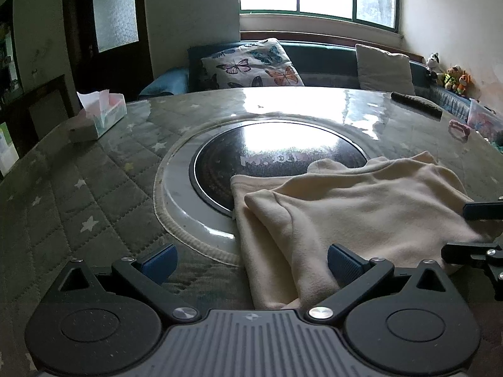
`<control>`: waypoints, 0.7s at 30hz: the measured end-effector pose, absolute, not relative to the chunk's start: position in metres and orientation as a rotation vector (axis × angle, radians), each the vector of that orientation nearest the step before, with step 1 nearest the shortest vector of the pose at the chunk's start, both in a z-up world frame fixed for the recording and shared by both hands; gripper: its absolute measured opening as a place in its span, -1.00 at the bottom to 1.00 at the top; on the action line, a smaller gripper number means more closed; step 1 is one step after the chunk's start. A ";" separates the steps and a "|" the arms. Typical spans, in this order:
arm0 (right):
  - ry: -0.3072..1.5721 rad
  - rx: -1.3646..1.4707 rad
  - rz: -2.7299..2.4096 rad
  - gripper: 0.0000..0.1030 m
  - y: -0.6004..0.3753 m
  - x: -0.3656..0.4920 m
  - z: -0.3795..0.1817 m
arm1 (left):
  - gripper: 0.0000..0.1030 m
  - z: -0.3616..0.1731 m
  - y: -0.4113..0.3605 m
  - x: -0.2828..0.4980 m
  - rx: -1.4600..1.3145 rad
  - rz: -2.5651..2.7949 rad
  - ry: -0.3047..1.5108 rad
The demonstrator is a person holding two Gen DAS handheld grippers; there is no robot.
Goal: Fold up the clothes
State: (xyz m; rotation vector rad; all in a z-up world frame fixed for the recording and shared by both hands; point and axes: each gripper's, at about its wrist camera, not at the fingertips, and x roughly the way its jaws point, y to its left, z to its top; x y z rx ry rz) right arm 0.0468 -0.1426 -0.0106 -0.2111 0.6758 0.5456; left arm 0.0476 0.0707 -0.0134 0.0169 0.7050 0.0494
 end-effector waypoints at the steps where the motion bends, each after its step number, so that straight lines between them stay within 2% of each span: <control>1: 0.674 -0.212 0.546 0.36 -0.142 0.047 -0.010 | 1.00 -0.013 0.071 0.047 0.015 0.051 0.704; 4: 0.672 -0.216 0.546 0.36 -0.142 0.046 -0.009 | 1.00 -0.012 0.072 0.046 0.009 0.055 0.701; 7: 0.671 -0.218 0.547 0.45 -0.141 0.044 -0.009 | 1.00 -0.013 0.075 0.045 -0.003 0.058 0.703; 21: 0.660 -0.254 0.560 0.45 -0.134 0.039 -0.006 | 1.00 -0.012 0.082 0.042 -0.028 0.060 0.710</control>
